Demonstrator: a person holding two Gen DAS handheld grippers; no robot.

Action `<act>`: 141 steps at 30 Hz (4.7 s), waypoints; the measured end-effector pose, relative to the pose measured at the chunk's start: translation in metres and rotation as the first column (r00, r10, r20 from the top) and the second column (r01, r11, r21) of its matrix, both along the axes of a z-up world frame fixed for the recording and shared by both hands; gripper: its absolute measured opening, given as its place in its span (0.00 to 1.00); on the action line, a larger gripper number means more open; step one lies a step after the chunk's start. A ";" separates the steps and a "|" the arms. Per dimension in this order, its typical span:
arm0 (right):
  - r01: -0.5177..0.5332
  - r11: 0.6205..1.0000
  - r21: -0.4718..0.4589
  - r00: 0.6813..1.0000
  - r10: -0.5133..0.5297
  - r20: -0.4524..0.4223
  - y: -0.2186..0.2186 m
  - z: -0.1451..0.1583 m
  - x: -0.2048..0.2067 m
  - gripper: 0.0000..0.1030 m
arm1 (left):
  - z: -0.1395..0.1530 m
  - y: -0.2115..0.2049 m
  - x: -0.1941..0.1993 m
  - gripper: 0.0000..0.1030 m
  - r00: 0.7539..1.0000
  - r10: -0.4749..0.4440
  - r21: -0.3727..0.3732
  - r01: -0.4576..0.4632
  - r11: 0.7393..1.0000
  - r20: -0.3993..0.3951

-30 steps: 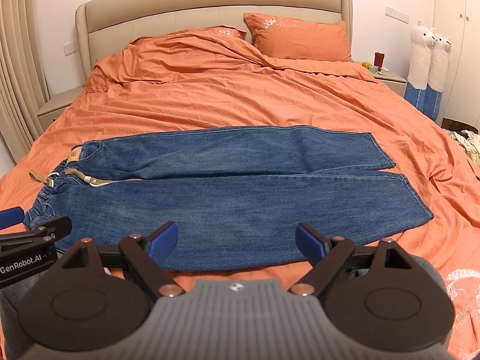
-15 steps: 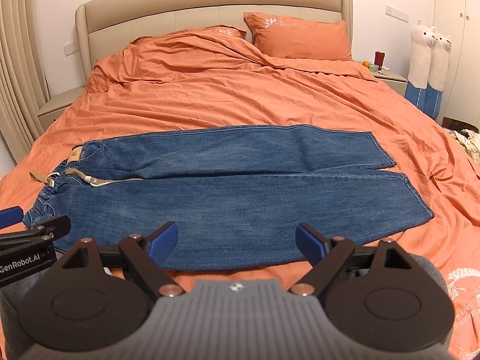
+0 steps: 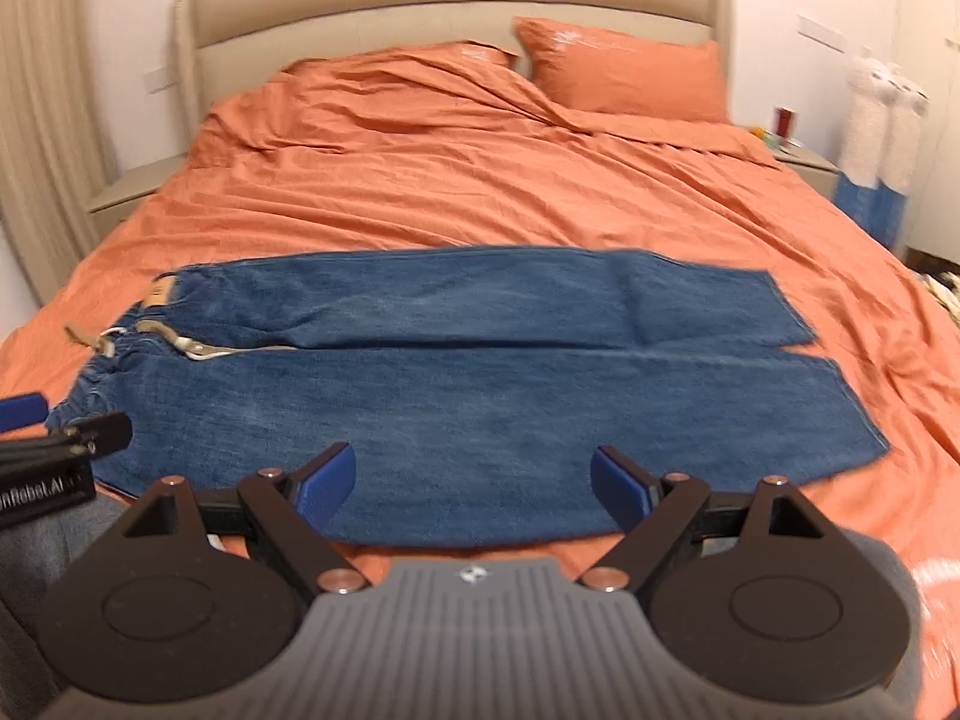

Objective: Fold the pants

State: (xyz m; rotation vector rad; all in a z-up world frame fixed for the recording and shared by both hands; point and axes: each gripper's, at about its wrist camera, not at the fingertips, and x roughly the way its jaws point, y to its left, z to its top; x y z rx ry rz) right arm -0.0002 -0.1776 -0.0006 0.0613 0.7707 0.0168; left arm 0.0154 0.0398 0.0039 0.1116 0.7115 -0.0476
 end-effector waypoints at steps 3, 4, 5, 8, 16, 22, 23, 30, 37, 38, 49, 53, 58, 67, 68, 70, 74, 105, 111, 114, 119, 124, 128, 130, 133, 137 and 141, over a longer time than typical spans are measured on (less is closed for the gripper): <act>-0.069 0.997 0.035 0.997 0.068 0.028 -0.002 -0.011 0.014 0.80 | -0.005 0.025 0.018 0.70 1.000 -0.007 -0.021 0.006 1.000 -0.026; -0.093 0.995 0.045 0.995 0.091 0.037 -0.001 -0.016 0.021 0.80 | -0.007 0.036 0.027 0.66 0.999 0.000 -0.012 -0.001 1.000 -0.037; -0.117 0.992 0.052 0.992 0.114 0.043 0.000 -0.023 0.029 0.80 | -0.010 0.046 0.034 0.60 0.999 0.011 0.008 -0.011 1.000 -0.041; -0.176 0.982 0.065 0.984 0.172 0.055 0.005 -0.046 0.056 0.79 | -0.019 0.083 0.059 0.52 0.998 0.040 0.015 -0.039 0.999 -0.046; -0.238 0.964 0.122 0.970 0.231 0.071 0.019 -0.108 0.138 0.70 | -0.067 0.198 0.152 0.53 0.994 0.028 -0.124 -0.041 0.991 -0.108; -0.248 0.965 0.091 0.968 0.242 0.068 0.026 -0.144 0.178 0.69 | -0.111 0.274 0.212 0.67 0.979 0.001 -0.295 -0.063 0.954 -0.205; -0.239 0.966 0.097 0.970 0.234 0.062 0.026 -0.149 0.181 0.69 | -0.119 0.283 0.219 0.68 0.973 -0.024 -0.332 -0.056 0.942 -0.230; -0.172 0.978 0.120 0.985 0.174 -0.008 0.025 -0.180 0.207 0.69 | -0.158 0.310 0.237 0.66 0.961 -0.146 -0.584 -0.019 0.812 -0.235; -0.193 0.981 0.035 0.981 0.193 0.003 0.035 -0.188 0.209 0.69 | -0.144 0.291 0.229 0.09 0.977 -0.058 -0.546 -0.065 0.835 -0.204; -0.194 0.981 0.032 0.981 0.193 0.005 0.035 -0.187 0.208 0.69 | -0.128 0.283 0.220 0.08 0.988 -0.033 -0.502 -0.049 0.863 -0.152; -0.148 0.989 0.012 0.988 0.149 -0.049 0.022 -0.178 0.205 0.69 | -0.132 0.262 0.215 0.08 0.966 0.155 -0.180 -0.194 0.964 -0.209; -0.116 0.993 0.016 0.988 0.117 -0.100 0.009 -0.179 0.207 0.69 | -0.158 0.263 0.221 0.13 0.949 0.168 -0.160 -0.215 0.963 -0.266; -0.046 0.995 0.091 0.981 0.062 -0.186 -0.013 -0.171 0.212 0.69 | -0.121 0.256 0.214 0.31 0.944 0.203 -0.074 -0.229 0.971 -0.260; -0.063 0.990 0.127 0.964 0.093 -0.248 -0.059 -0.122 0.194 0.69 | -0.056 0.209 0.133 0.33 0.966 -0.102 0.199 0.151 0.968 -0.239; -0.077 0.989 0.129 0.962 0.108 -0.251 -0.065 -0.116 0.190 0.69 | -0.056 0.202 0.122 0.35 0.955 -0.147 0.237 0.210 0.949 -0.258; -0.101 0.988 0.115 0.959 0.128 -0.251 -0.075 -0.104 0.179 0.69 | -0.062 0.188 0.106 0.37 0.928 -0.219 0.300 0.311 0.902 -0.302; -0.108 0.987 0.121 0.959 0.135 -0.249 -0.105 -0.080 0.161 0.69 | -0.092 0.165 0.089 0.42 0.841 -0.337 0.392 0.505 0.769 -0.423; -0.465 0.734 -0.495 0.873 0.288 -0.393 -0.283 -0.171 0.076 0.35 | -0.136 0.152 0.118 0.12 0.934 -0.099 0.355 0.227 0.907 -0.343; -0.483 0.669 -0.565 0.870 0.295 -0.394 -0.280 -0.204 0.077 0.05 | -0.128 0.143 0.110 0.11 0.942 -0.051 0.375 0.180 0.909 -0.330; -0.439 0.690 -0.576 0.896 0.288 -0.338 -0.286 -0.190 0.073 0.00 | -0.115 0.145 0.107 0.11 0.958 -0.024 0.359 0.130 0.924 -0.286; -0.302 0.763 -0.572 0.953 0.246 -0.176 -0.294 -0.144 0.080 0.00 | -0.079 0.152 0.110 0.10 0.983 0.021 0.295 0.034 0.955 -0.181; -0.189 0.818 -0.543 0.981 0.178 -0.073 -0.300 -0.095 0.123 0.00 | -0.032 0.158 0.142 0.10 0.991 0.089 0.226 -0.065 0.972 -0.099; -0.109 0.844 -0.525 0.993 0.113 -0.024 -0.300 -0.066 0.177 0.00 | -0.012 0.160 0.183 0.10 0.987 0.140 0.212 -0.119 0.970 -0.084; -0.085 0.853 -0.514 0.996 0.091 -0.014 -0.301 -0.060 0.207 0.00 | -0.009 0.159 0.208 0.10 0.983 0.157 0.207 -0.135 0.969 -0.093; -0.062 0.868 -0.493 0.998 0.055 -0.028 -0.299 -0.057 0.253 0.00 | -0.012 0.159 0.246 0.10 0.980 0.166 0.207 -0.142 0.968 -0.107; -0.050 0.860 -0.508 0.998 0.021 -0.063 -0.293 -0.075 0.310 0.00 | -0.035 0.156 0.296 0.10 0.975 0.178 0.236 -0.144 0.961 -0.131; -0.057 0.851 -0.522 0.993 -0.007 -0.120 -0.289 -0.111 0.376 0.00 | -0.072 0.154 0.345 0.11 0.962 0.197 0.265 -0.143 0.954 -0.189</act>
